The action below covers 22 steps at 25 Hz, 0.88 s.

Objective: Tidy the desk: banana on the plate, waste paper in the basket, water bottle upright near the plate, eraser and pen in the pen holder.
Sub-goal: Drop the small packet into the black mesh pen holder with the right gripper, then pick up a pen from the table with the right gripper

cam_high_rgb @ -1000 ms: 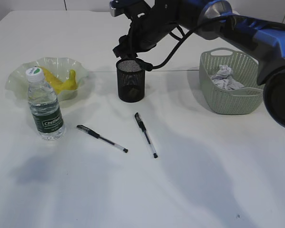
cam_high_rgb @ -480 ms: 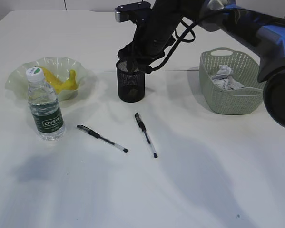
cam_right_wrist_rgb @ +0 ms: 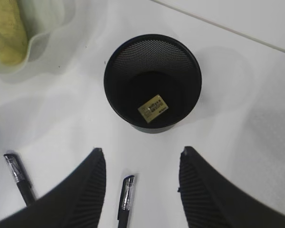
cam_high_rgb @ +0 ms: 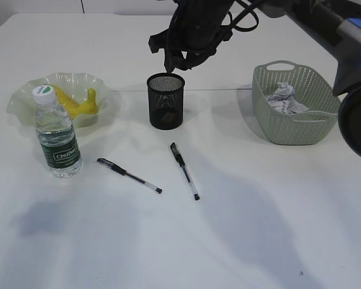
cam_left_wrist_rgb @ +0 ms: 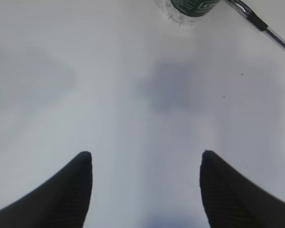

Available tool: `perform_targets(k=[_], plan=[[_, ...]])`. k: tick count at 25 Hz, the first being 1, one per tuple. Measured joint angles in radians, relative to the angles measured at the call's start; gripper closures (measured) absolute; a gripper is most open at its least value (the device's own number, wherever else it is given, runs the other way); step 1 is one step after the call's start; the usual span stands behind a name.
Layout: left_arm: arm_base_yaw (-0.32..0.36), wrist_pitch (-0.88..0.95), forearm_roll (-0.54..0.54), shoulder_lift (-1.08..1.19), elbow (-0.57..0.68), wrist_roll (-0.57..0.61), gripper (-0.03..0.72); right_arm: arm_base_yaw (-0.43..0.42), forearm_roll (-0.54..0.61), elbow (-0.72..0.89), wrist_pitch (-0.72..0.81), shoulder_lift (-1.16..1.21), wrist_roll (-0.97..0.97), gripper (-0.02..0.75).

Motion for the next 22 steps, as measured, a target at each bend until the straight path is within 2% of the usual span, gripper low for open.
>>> perform_targets(k=[5, 16, 22], plan=[[0.0, 0.024, 0.0, 0.0, 0.0, 0.0, 0.192, 0.007, 0.0, 0.02, 0.002, -0.047, 0.029, 0.363], [0.0, 0.034, 0.0, 0.0, 0.0, 0.0, 0.193, 0.016, -0.029, 0.445, 0.002, -0.213, 0.048, 0.363], [0.0, 0.034, 0.0, 0.0, 0.0, 0.0, 0.193, 0.07, -0.055, 0.506, -0.004, -0.199, 0.076, 0.378]])
